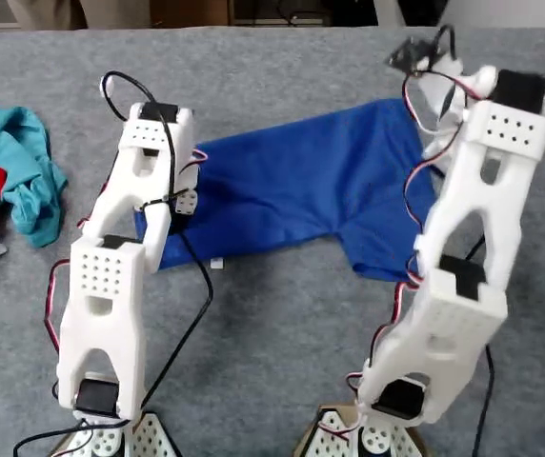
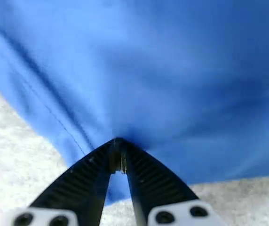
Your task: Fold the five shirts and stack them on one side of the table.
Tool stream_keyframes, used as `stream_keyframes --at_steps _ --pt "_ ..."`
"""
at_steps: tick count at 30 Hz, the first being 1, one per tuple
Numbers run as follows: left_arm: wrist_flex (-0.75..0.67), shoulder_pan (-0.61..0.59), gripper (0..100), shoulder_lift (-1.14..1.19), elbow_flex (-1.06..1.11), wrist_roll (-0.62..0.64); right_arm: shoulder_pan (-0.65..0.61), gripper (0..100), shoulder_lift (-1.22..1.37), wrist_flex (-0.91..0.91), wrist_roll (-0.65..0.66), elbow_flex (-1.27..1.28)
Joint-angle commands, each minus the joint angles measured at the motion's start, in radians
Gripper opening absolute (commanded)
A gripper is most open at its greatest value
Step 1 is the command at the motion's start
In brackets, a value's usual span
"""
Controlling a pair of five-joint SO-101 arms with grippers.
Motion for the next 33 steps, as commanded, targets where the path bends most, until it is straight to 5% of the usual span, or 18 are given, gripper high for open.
stream_keyframes --at_steps 1,12,33 --pt "0.009 0.006 2 -0.136 0.058 -0.009 0.025 0.5 -0.082 -0.206 0.026 0.223" --pt "-0.081 0.002 2 -0.182 0.281 -0.009 -0.033 0.5 0.174 -0.543 -0.052 0.282" --pt "-0.130 -0.012 2 -0.185 0.460 -0.011 0.002 0.5 0.688 -0.173 -0.095 -0.526"
